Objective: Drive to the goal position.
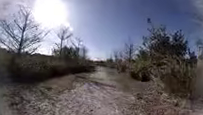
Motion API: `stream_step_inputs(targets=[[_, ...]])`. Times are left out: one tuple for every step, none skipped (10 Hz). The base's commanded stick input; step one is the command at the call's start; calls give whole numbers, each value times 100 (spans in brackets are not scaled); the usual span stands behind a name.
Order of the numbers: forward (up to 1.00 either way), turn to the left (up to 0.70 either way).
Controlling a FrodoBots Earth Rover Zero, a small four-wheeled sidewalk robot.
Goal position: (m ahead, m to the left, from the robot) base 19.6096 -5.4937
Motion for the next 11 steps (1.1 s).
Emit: stream_step_inputs(targets=[[70,-11],[70,-11],[70,-11],[70,-9],[70,-7],[70,-3],[70,-1],[70,0],[70,0],[70,0],[70,0]])
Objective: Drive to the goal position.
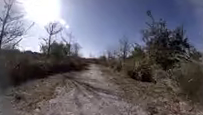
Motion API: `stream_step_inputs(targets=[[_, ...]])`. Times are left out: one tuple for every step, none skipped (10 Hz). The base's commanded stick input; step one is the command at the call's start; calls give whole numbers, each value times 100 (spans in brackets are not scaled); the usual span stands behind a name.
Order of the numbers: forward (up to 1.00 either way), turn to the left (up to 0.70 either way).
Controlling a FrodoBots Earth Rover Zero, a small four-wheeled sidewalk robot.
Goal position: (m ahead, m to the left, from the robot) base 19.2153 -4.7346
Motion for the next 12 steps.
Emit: stream_step_inputs(targets=[[70,0],[70,0],[70,0],[70,0],[70,0],[70,0],[70,0],[70,1],[70,1],[70,2],[70,2],[70,2]])
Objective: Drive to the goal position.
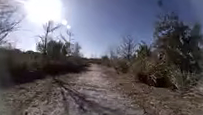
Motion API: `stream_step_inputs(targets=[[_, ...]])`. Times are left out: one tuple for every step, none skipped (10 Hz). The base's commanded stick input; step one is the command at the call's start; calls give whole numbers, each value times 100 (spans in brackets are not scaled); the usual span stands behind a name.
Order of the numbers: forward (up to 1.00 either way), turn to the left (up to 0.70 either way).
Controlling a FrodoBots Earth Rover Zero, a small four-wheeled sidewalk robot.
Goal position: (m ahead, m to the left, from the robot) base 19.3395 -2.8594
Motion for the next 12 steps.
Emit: stream_step_inputs(targets=[[70,2],[70,2],[70,2],[70,2],[70,2],[70,2],[70,2],[70,2],[70,2],[70,2],[70,1],[70,0]])
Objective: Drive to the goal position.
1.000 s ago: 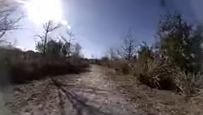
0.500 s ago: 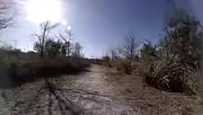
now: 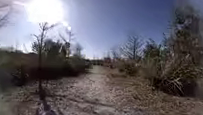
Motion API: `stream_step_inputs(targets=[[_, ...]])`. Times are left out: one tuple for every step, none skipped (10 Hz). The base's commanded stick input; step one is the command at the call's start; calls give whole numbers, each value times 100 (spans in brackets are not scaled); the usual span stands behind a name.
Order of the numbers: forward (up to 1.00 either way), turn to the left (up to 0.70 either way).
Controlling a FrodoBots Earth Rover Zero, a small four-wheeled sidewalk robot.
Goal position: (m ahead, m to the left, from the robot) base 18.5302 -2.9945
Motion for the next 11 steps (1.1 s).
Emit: stream_step_inputs(targets=[[70,0],[70,0],[70,0],[70,0],[70,0],[70,0],[70,0],[70,0],[70,-4],[70,-7],[70,-10]])
